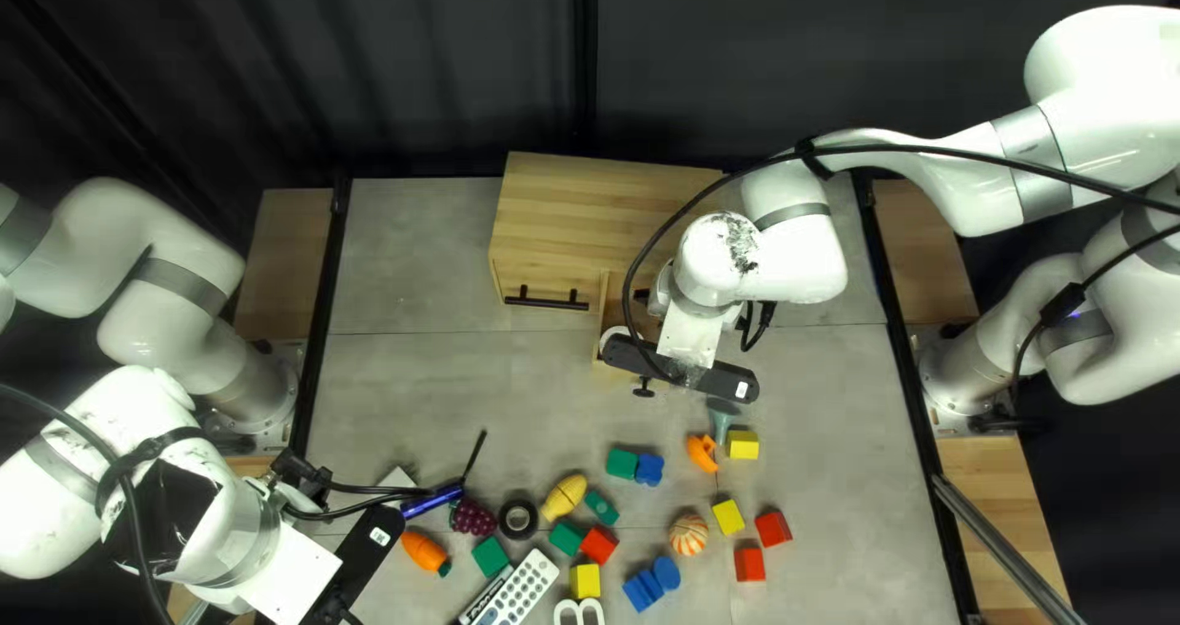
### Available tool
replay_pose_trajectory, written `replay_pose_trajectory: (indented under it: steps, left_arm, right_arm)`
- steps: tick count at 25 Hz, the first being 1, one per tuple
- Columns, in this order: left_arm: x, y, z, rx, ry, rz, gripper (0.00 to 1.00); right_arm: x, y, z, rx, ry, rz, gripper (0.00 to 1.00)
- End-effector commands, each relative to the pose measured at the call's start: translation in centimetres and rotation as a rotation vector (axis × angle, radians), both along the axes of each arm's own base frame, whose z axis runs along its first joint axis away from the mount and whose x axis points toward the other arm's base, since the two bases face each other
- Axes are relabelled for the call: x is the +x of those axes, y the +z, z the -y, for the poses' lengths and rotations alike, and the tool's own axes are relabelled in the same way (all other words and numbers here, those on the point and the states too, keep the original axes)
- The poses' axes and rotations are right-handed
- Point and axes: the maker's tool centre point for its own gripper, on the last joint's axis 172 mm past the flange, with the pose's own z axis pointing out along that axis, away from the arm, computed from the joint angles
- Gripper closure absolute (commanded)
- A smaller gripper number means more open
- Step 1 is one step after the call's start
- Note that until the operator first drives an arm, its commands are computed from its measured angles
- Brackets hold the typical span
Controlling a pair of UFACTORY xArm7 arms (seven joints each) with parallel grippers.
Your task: Open drawers and place objects into drawer and close
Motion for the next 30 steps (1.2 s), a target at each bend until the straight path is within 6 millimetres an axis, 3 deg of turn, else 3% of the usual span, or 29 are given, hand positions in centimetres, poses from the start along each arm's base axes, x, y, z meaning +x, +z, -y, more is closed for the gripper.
replay_pose_trajectory:
  steps: [1, 12, 13, 14, 15, 16, 17, 30]
  left_arm:
    - [0.0, 0.0, 0.0, 0.0, 0.0, 0.0, 0.0]
    - [0.0, 0.0, 0.0, 0.0, 0.0, 0.0, 0.0]
    - [0.0, 0.0, 0.0, 0.0, 0.0, 0.0, 0.0]
    - [0.0, 0.0, 0.0, 0.0, 0.0, 0.0, 0.0]
    - [0.0, 0.0, 0.0, 0.0, 0.0, 0.0, 0.0]
    - [0.0, 0.0, 0.0, 0.0, 0.0, 0.0, 0.0]
    - [0.0, 0.0, 0.0, 0.0, 0.0, 0.0, 0.0]
    - [0.0, 0.0, 0.0, 0.0, 0.0, 0.0, 0.0]
  right_arm:
    - [0.0, -0.3, 0.1, 0.001, 0.002, -0.002, 1.0]
    - [-0.1, -0.6, 0.0, 0.001, 0.002, -0.002, 1.0]
    - [-0.1, -0.6, -0.1, 0.001, 0.002, -0.003, 0.97]
    - [-0.1, -0.5, -0.1, 0.001, 0.0, -0.005, 0.86]
    - [-0.1, -0.5, -0.1, 0.001, -0.001, -0.007, 0.0]
    - [-0.2, -0.4, -0.1, 0.0, -0.001, -0.009, 0.0]
    - [-0.2, -0.4, -0.1, -0.002, -0.002, -0.012, 1.0]
    - [0.3, 3.0, -1.4, -0.047, -0.012, -0.016, 1.0]
